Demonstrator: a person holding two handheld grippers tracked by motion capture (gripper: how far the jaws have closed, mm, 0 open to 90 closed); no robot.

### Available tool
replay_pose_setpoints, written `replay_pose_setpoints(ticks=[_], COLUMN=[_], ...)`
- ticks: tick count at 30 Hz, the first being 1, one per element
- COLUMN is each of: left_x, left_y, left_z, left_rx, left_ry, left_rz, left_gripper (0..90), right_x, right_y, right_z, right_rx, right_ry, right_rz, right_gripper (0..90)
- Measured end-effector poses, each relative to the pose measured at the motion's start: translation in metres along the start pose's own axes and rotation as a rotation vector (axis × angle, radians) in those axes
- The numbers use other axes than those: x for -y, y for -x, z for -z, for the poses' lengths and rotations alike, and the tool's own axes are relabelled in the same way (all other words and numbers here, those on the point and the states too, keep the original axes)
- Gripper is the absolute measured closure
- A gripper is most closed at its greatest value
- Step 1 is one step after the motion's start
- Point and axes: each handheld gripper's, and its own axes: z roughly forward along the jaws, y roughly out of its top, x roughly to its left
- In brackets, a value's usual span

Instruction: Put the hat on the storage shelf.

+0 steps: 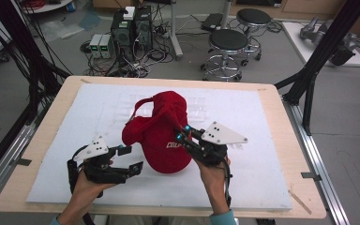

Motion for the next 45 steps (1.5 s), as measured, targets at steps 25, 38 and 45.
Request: replay_pose_setpoints(ticks=[25,38,45], left_x=[0.002,0.002,0.001], left_y=[0.012,0.015,0.015], left_z=[-0.033,-0.033,-0.031], left_rx=[0.141,0.214,0.216], left_ry=[0.01,-0.006,-0.006], left_rz=[-0.001,0.031,0.034], left_gripper=[65.9,85.1,85.3], right_x=[-0.005,-0.004,-0.004], right_y=[-0.005,-0.005,-0.005], right_z=[0.003,0.0,-0.001], right_rx=[-0.022,-0.022,-0.024], right_ry=[0.058,0.069,0.071], right_rz=[-0.018,-0.021,-0.014], right_gripper=[83.4,83.4,82.7])
